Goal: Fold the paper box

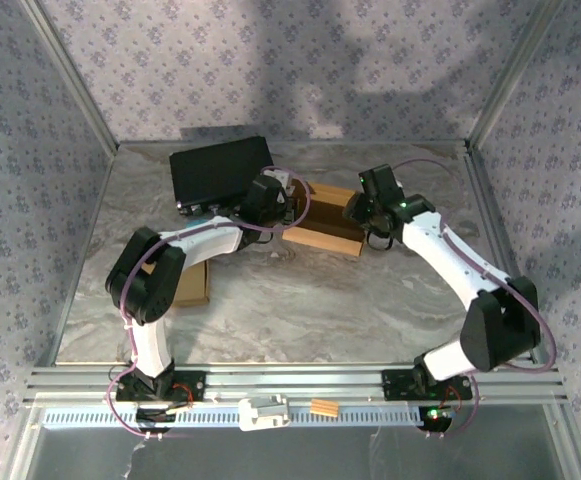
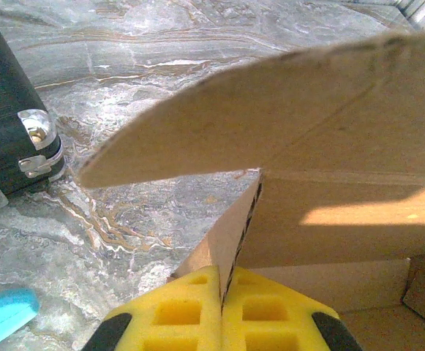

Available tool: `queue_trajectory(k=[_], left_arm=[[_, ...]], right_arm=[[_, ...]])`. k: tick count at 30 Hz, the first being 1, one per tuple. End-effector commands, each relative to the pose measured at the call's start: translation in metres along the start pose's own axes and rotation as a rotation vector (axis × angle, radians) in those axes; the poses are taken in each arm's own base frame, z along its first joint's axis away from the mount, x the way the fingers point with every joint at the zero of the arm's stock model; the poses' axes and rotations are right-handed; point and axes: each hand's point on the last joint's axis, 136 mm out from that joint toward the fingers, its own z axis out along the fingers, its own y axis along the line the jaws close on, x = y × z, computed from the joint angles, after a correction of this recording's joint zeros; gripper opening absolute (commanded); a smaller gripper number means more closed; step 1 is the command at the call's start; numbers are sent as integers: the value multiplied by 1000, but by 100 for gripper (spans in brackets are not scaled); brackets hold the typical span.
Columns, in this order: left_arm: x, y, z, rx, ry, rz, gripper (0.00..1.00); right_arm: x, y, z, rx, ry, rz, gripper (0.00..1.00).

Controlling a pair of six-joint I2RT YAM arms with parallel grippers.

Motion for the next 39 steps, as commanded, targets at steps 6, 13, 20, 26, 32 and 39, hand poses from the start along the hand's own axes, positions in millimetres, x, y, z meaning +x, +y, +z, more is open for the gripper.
queue_trajectory(k=[6, 13, 20, 26, 32, 39], left_arm=[[12, -3, -2, -18, 39, -2, 0], [15, -2, -6, -27, 36, -5, 0], [14, 0, -10, -44, 18, -9, 0], [14, -3, -10, -39, 12, -3, 0], [14, -1, -12, -63, 6, -6, 0], [14, -3, -14, -70, -3, -3, 0]], right_arm=[[2, 14, -56, -89, 38, 333, 59], [-29, 41, -53, -148, 9, 688, 55], [-21, 51, -17, -50, 114, 975, 56], [-36, 65, -6, -33, 111, 1031, 55], [-30, 61, 1, 36, 154, 1024, 52], [-19, 51, 18, 53, 203, 1066, 44]])
